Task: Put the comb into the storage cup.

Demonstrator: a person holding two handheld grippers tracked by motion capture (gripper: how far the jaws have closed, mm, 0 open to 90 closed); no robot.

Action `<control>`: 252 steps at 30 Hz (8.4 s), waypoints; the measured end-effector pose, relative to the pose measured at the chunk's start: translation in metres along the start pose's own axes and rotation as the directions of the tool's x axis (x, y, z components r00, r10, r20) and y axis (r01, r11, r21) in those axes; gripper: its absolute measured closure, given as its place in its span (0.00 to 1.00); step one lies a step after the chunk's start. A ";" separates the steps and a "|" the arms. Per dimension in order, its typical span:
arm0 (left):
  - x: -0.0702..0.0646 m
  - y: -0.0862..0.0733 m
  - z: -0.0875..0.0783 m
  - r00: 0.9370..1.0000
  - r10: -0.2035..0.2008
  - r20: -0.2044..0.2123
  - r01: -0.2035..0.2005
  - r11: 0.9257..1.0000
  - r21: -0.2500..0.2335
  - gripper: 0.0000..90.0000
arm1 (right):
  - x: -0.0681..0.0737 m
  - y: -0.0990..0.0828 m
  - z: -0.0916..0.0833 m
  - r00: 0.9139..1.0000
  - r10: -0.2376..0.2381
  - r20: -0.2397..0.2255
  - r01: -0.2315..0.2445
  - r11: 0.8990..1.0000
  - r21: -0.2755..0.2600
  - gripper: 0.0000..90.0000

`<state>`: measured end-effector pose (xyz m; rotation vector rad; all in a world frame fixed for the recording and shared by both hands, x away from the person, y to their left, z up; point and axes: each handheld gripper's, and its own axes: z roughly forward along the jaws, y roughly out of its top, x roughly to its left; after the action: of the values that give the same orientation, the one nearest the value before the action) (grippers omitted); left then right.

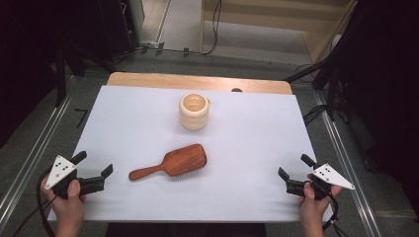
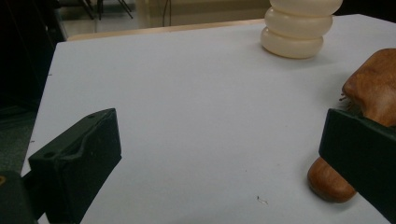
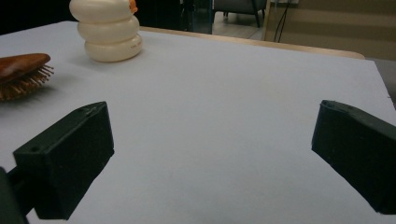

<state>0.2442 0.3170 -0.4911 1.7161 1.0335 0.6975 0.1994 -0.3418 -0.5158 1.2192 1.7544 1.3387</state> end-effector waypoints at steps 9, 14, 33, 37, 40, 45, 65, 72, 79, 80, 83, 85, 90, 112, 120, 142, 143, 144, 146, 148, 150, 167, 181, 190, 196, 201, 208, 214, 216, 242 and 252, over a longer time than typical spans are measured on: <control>-0.009 0.012 -0.001 0.999 0.034 0.023 -0.035 0.999 0.020 0.00 | 0.002 0.001 0.004 1.000 -0.016 -0.016 0.017 1.000 0.013 0.00; -0.014 0.021 0.001 0.998 0.042 0.049 -0.044 0.999 0.025 0.00 | 0.002 0.000 0.003 1.000 -0.013 -0.019 0.013 1.000 0.012 0.00; -0.035 0.062 0.024 0.985 0.111 0.129 -0.122 0.989 0.083 0.00 | 0.003 -0.001 0.005 0.998 -0.048 -0.046 0.049 0.999 0.012 0.03; -0.039 0.070 0.028 0.982 0.119 0.150 -0.133 0.987 0.089 0.00 | 0.003 -0.001 0.005 0.998 -0.049 -0.042 0.049 0.999 0.013 0.03; -0.043 0.074 0.033 0.979 0.126 0.159 -0.142 0.985 0.099 0.00 | 0.003 -0.001 0.006 0.998 -0.050 -0.044 0.051 0.999 0.015 0.03; -0.049 0.080 0.040 0.973 0.142 0.181 -0.166 0.978 0.124 0.00 | 0.003 0.000 0.005 0.998 -0.038 -0.050 0.039 0.999 0.017 0.04; -0.071 0.098 0.072 0.932 0.187 0.311 -0.257 0.946 0.199 0.00 | 0.003 0.002 0.005 0.999 -0.025 -0.047 0.026 0.999 0.023 0.00; -0.078 0.101 0.082 0.906 0.202 0.373 -0.310 0.914 0.260 0.00 | 0.004 0.002 0.006 0.999 -0.033 -0.036 0.034 0.999 0.030 0.00; -0.084 0.101 0.090 0.874 0.219 0.433 -0.376 0.869 0.320 0.04 | 0.002 0.002 0.007 0.997 -0.021 -0.069 0.024 0.999 0.037 0.00; -0.085 0.100 0.091 0.871 0.219 0.440 -0.383 0.864 0.328 0.07 | 0.002 0.002 0.006 0.997 -0.019 -0.074 0.021 0.999 0.033 0.00; -0.088 0.097 0.094 0.856 0.231 0.462 -0.416 0.839 0.351 0.07 | 0.002 0.001 0.006 0.996 -0.026 -0.088 0.029 0.999 0.031 0.00; -0.089 0.095 0.096 0.849 0.227 0.477 -0.426 0.828 0.365 0.07 | 0.003 0.001 0.007 0.995 -0.034 -0.090 0.038 0.999 0.035 0.00; -0.091 0.090 0.101 0.844 0.218 0.490 -0.447 0.791 0.417 0.15 | 0.002 0.002 0.007 0.995 -0.037 -0.093 0.040 0.999 0.035 0.00; -0.109 0.069 0.117 0.798 0.206 0.566 -0.545 0.647 0.533 0.55 | 0.003 0.001 0.008 0.995 -0.032 -0.091 0.035 0.999 0.037 0.00; -0.116 0.064 0.122 0.791 0.251 0.558 -0.576 0.613 0.541 0.64 | 0.003 0.001 0.008 0.995 -0.032 -0.090 0.036 0.999 0.036 0.00; -0.118 0.061 0.119 0.765 0.277 0.581 -0.606 0.615 0.505 0.80 | 0.004 0.001 0.009 0.996 -0.038 -0.086 0.042 0.998 0.046 0.00; -0.118 0.060 0.118 0.766 0.280 0.578 -0.605 0.619 0.501 0.80 | 0.004 0.001 0.009 0.996 -0.038 -0.086 0.042 0.998 0.046 0.00; -0.118 0.059 0.117 0.766 0.288 0.574 -0.604 0.629 0.490 0.80 | 0.003 0.001 0.009 0.996 -0.039 -0.086 0.043 0.998 0.046 0.00; -0.117 0.056 0.114 0.773 0.290 0.565 -0.592 0.650 0.477 0.80 | 0.004 0.001 0.009 0.996 -0.039 -0.085 0.043 0.998 0.046 0.00; -0.115 0.054 0.113 0.778 0.275 0.565 -0.577 0.668 0.470 0.80 | 0.004 0.001 0.009 0.996 -0.037 -0.085 0.041 0.998 0.047 0.00; -0.114 0.054 0.112 0.783 0.267 0.562 -0.569 0.672 0.474 0.80 | 0.003 0.001 0.009 0.996 -0.038 -0.084 0.042 0.998 0.046 0.00; -0.112 0.050 0.104 0.818 0.213 0.534 -0.471 0.782 0.409 0.80 | 0.004 0.001 0.007 0.997 -0.027 -0.067 0.029 0.999 0.039 0.00; -0.115 0.049 0.100 0.830 0.191 0.524 -0.390 0.871 0.300 0.80 | 0.005 0.004 0.005 0.999 -0.031 -0.041 0.033 0.999 0.042 0.00; -0.116 0.047 0.096 0.856 0.159 0.491 -0.314 0.916 0.251 0.80 | 0.015 0.014 0.007 0.998 -0.026 -0.052 0.028 0.999 0.030 0.00; -0.120 0.048 0.093 0.855 0.144 0.499 -0.280 0.937 0.209 0.80 | 0.025 0.025 0.009 0.997 -0.024 -0.070 0.026 0.999 0.028 0.00; -0.122 0.049 0.092 0.860 0.154 0.486 -0.267 0.949 0.171 0.80 | 0.034 0.038 0.010 0.996 -0.023 -0.084 0.025 0.999 0.023 0.00; -0.128 0.049 0.092 0.866 0.164 0.472 -0.241 0.964 0.108 0.80 | 0.044 0.058 0.015 0.993 -0.034 -0.117 0.035 0.999 0.008 0.00; -0.137 0.048 0.095 0.874 0.166 0.457 -0.224 0.972 0.075 0.80 | 0.054 0.073 0.019 0.988 -0.022 -0.156 0.021 1.000 -0.011 0.00; -0.139 0.048 0.096 0.878 0.167 0.448 -0.219 0.973 0.067 0.80 | 0.059 0.077 0.022 0.985 -0.027 -0.172 0.025 1.000 -0.013 0.00; -0.169 0.046 0.101 0.886 0.187 0.425 -0.206 0.979 -0.001 0.80 | 0.124 0.111 0.060 0.955 0.013 -0.297 -0.020 1.000 -0.021 0.00; -0.171 0.048 0.097 0.890 0.189 0.415 -0.192 0.981 -0.035 0.80 | 0.157 0.115 0.082 0.936 0.076 -0.344 -0.072 0.997 0.024 0.00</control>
<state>0.2581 0.1155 -0.4791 1.8844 0.5740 0.4164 0.2441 -0.1584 -0.4210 1.1159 1.9710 1.6703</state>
